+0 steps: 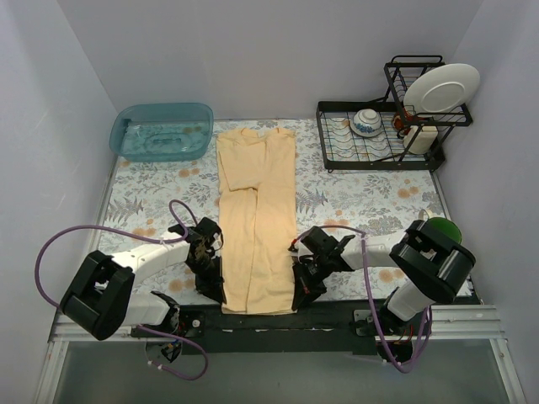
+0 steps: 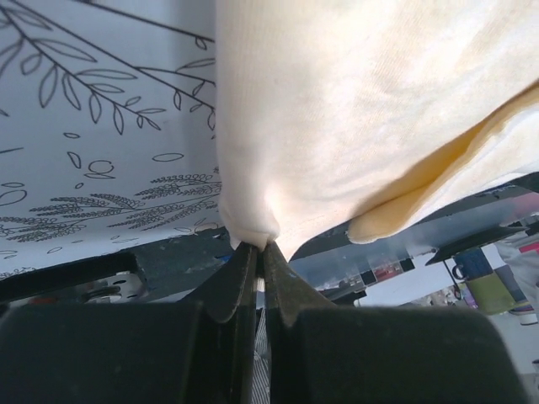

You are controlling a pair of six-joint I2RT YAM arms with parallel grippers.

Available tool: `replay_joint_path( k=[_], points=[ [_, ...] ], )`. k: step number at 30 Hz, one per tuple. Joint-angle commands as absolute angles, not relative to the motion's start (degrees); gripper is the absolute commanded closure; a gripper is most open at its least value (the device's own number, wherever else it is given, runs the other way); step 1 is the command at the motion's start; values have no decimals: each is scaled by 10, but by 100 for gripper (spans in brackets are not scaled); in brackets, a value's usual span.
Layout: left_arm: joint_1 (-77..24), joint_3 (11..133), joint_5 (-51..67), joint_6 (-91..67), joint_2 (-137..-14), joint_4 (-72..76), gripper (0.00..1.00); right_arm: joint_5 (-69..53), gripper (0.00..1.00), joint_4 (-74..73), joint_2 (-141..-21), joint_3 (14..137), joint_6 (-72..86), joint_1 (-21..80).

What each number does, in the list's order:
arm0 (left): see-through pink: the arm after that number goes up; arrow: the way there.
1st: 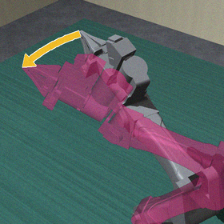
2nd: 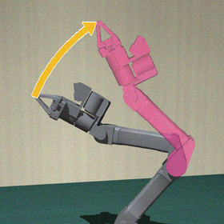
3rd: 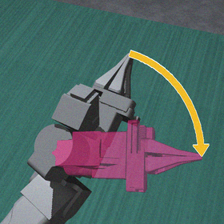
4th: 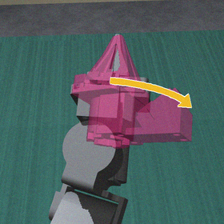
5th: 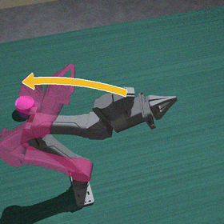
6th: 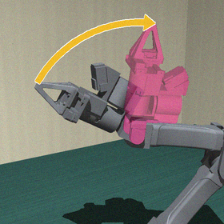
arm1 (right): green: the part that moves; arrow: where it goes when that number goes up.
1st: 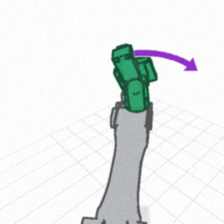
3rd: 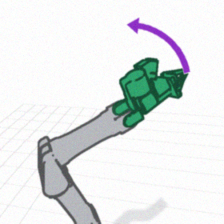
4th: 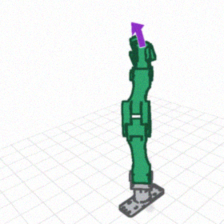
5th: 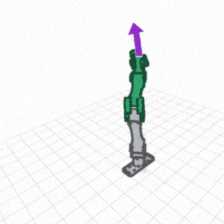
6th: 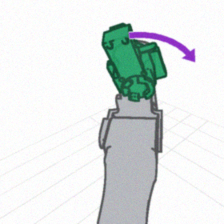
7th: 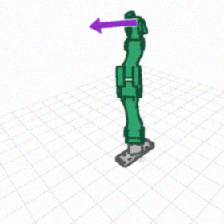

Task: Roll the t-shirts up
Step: Roll the T-shirt to the center of the board.

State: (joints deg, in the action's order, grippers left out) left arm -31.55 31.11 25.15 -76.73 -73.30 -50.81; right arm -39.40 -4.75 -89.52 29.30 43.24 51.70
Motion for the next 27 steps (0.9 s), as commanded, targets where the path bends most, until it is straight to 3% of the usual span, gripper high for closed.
replay_joint_path(
  k=[1,8,27],
  points=[
    [-303,314,279,-744,-714,-498,100,-372,99,-116,-870,310,393,508],
    [-302,345,270,-708,-678,-512,100,-370,99,-103,-823,346,360,505],
    [-249,439,196,-672,-718,-485,100,-308,99,-132,-839,395,291,438]
  ],
)
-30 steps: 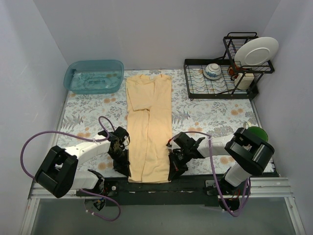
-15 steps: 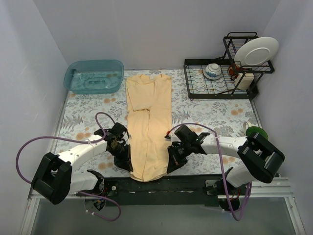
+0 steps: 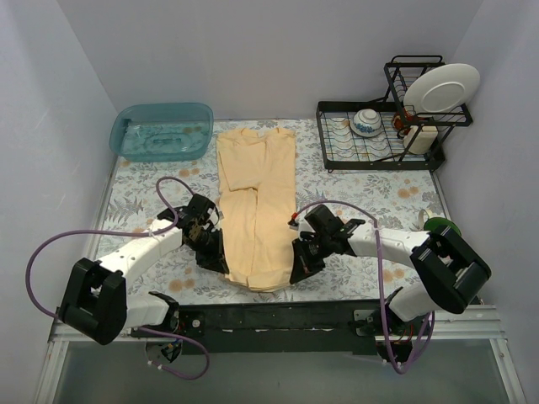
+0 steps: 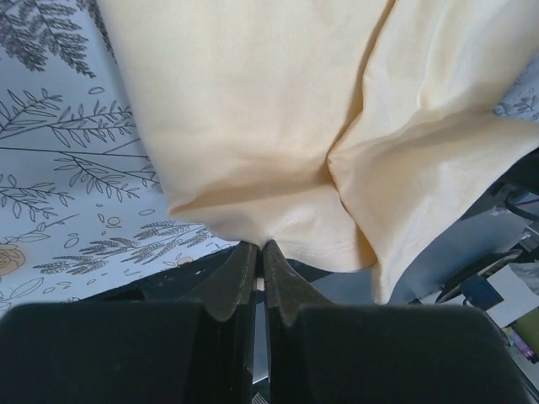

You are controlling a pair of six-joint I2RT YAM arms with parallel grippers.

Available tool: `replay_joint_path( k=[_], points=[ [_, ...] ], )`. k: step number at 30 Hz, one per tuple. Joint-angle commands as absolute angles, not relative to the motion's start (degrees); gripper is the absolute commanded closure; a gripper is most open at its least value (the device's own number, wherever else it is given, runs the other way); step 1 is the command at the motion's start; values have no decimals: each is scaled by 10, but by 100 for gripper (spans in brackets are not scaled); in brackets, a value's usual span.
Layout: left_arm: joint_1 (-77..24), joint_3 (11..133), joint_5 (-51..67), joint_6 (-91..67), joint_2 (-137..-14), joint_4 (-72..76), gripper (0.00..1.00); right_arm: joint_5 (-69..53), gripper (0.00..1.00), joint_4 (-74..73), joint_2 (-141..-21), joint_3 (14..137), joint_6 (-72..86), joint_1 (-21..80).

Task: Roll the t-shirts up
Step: Roll the T-shirt to the center of the board.

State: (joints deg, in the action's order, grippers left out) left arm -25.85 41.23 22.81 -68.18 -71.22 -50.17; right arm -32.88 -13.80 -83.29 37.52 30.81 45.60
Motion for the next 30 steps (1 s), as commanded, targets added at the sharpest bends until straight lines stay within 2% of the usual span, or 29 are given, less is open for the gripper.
replay_joint_path(
  k=[1,16,18,19,20,21,22,23,24,28,30],
  points=[
    [-248,440,194,-672,-720,-484,100,-304,99,-128,-841,397,291,433],
    [-222,452,150,-677,-745,-475,100,-309,99,-76,-869,419,298,409],
    [-211,446,145,-679,-744,-468,100,-303,93,-78,-870,423,296,408],
    [-206,446,145,-679,-744,-466,97,-295,89,-83,-871,432,292,407],
    [-196,454,146,-679,-745,-465,86,-290,79,-96,-868,439,280,403],
    [-190,461,145,-679,-745,-467,82,-286,74,-104,-866,446,273,397],
    [-186,469,141,-672,-745,-469,79,-279,71,-111,-861,455,263,393],
    [-178,479,128,-666,-745,-473,71,-277,68,-127,-857,474,247,380],
    [-176,502,118,-660,-744,-475,67,-274,68,-139,-854,488,218,373],
    [-163,566,101,-625,-741,-477,61,-263,66,-189,-839,542,113,344],
    [-163,580,147,-593,-735,-468,62,-265,65,-206,-832,562,64,339]
  ],
)
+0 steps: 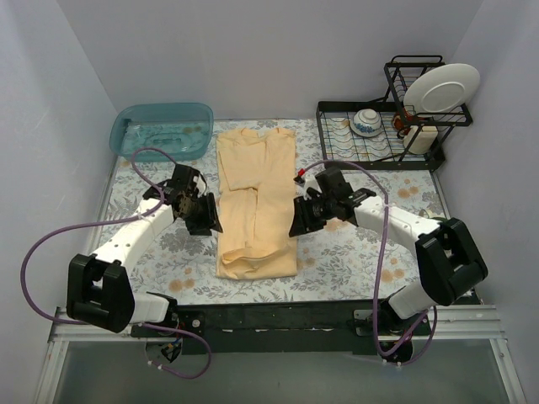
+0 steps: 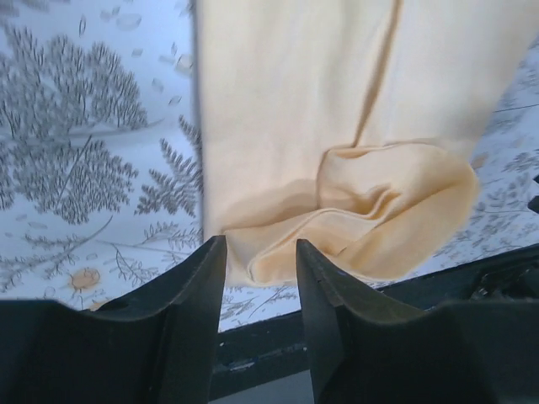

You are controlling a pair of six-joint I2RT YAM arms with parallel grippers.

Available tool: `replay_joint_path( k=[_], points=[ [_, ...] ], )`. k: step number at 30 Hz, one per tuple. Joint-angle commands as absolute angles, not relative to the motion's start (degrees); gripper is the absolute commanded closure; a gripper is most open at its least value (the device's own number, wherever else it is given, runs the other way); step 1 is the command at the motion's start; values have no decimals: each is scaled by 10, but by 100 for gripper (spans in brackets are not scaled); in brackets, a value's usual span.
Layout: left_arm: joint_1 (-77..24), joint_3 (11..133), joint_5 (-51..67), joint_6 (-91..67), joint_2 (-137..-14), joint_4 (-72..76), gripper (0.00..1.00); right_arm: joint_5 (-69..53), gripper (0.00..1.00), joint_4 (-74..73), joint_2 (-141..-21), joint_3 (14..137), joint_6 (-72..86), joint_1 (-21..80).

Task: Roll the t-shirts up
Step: Roll the T-shirt to the center of the board.

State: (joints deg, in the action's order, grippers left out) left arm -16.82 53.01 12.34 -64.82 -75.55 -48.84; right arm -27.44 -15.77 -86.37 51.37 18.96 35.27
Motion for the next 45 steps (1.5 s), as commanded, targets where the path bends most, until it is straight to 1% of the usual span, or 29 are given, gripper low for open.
replay_joint_path(
  k=[1,2,3,5,7,10,11,15,16,17,19,21,23,25,27,28,29,31,36,45],
  points=[
    [-163,583,177,-574,-735,-463,64,-284,65,-207,-824,562,18,339],
    [-163,583,211,-548,-738,-462,66,-297,65,-210,-818,562,2,339],
    [-163,581,287,-531,-741,-468,67,-309,64,-213,-812,556,-28,340],
    [-163,566,356,-515,-746,-472,67,-353,64,-218,-802,551,-83,344],
    [-164,536,421,-493,-751,-473,69,-359,64,-224,-799,546,-126,360],
    [-164,504,452,-503,-752,-472,68,-363,64,-233,-814,554,-163,380],
    [-164,484,446,-504,-748,-471,65,-360,64,-233,-818,556,-177,383],
    [-164,461,423,-487,-766,-474,62,-366,64,-221,-845,563,-178,384],
    [-164,463,374,-485,-772,-469,59,-367,64,-216,-852,562,-173,384],
    [-163,467,354,-502,-773,-451,49,-367,64,-211,-856,562,-170,384],
    [-159,495,356,-495,-793,-456,43,-367,64,-204,-860,562,-163,384],
    [-159,518,346,-498,-804,-447,40,-366,64,-200,-860,557,-163,384],
    [-159,536,347,-487,-821,-441,40,-358,64,-198,-861,553,-165,384],
    [-159,582,346,-447,-860,-453,43,-345,64,-192,-865,552,-155,381],
    [-159,622,352,-347,-894,-503,45,-344,63,-182,-867,550,-132,373],
    [-159,661,355,-310,-943,-532,47,-350,62,-178,-874,550,-106,361],
    [-158,675,359,-277,-962,-573,48,-356,62,-177,-878,551,-98,357],
    [-156,691,369,-200,-999,-603,50,-364,62,-177,-889,553,-88,348],
    [-155,670,381,-128,-999,-611,49,-381,59,-190,-918,562,-93,338],
    [-153,635,408,-120,-991,-610,47,-391,55,-185,-959,565,-91,336]
  ],
)
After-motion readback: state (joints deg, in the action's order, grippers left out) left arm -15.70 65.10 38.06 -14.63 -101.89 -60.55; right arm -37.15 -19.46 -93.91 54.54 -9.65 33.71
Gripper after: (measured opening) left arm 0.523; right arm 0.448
